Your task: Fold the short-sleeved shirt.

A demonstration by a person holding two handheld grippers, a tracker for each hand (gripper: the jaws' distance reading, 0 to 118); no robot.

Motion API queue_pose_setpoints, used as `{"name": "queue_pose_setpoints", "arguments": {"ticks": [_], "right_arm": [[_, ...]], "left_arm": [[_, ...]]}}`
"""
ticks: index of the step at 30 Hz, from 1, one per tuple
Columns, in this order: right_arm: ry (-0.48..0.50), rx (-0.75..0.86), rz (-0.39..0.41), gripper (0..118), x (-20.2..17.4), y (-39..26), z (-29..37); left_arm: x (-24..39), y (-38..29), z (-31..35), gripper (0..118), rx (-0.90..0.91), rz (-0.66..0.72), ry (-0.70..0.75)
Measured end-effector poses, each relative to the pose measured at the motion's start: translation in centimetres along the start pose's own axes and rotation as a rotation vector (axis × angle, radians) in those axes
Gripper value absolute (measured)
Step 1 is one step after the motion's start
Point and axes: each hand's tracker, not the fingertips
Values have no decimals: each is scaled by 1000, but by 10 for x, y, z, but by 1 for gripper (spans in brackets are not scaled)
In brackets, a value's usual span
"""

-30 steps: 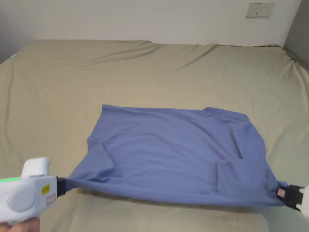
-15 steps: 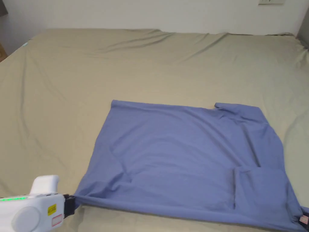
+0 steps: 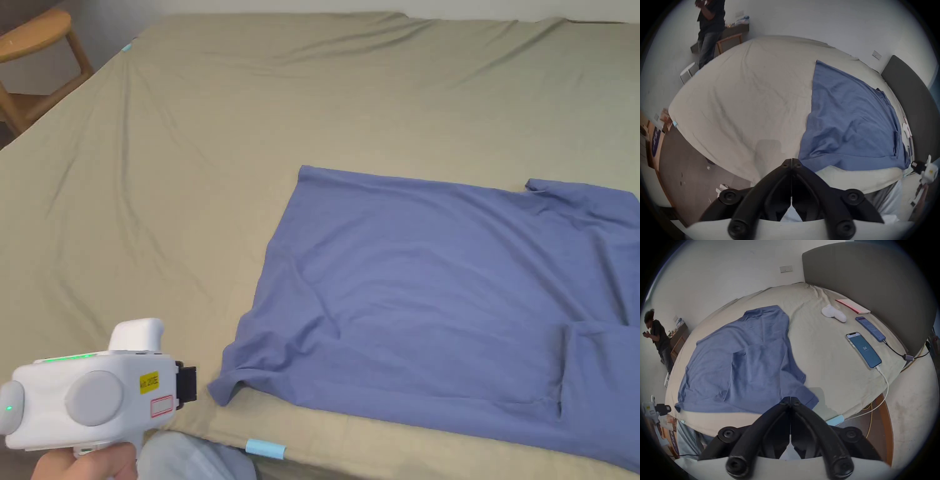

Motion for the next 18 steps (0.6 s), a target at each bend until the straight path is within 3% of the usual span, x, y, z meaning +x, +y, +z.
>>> {"name": "queue_pose_setpoints", "arguments": {"ticks": [2,3,4,5,6,9,10,11,12,16,17,18], "right_arm": [[-6,-3,-26,0,0,-4,-4],[-4,-8,-28,0,2,-9,-6],[-4,-15,-29,0,3,-12,-9],[-7,-20,-33,0,3,-7,-9],[-8,-26,-36,0,5,-9,-12],[-8,-33,-49,0,5,-8,-1],[-7,-36,-50,0,6,-10,-2],[-11,-39,-49,0,8,-12,-4],[-17,-41,-45,0,9,-13,-5],[-26,-37,-32,0,14,-5,-10],[-25,-34,-24,6,14,0,-9],[-37,-43,7,35,12,1,-12]], "left_arm": [[7,-2,-5,2,-10,24,-40],[4,11,-11,31,-34,37,-55],[6,13,-20,80,-55,36,-44],[9,14,-31,118,-113,26,-20],[10,17,-35,114,-35,11,-66],[16,11,-44,107,-118,29,8],[13,9,-44,85,-97,40,-7],[19,16,-44,23,-90,45,-17],[21,18,-45,1,-119,35,-46],[41,20,-33,1,-78,-87,14],[41,22,-32,1,-83,-87,8],[43,25,-27,1,-74,-80,12]]}}
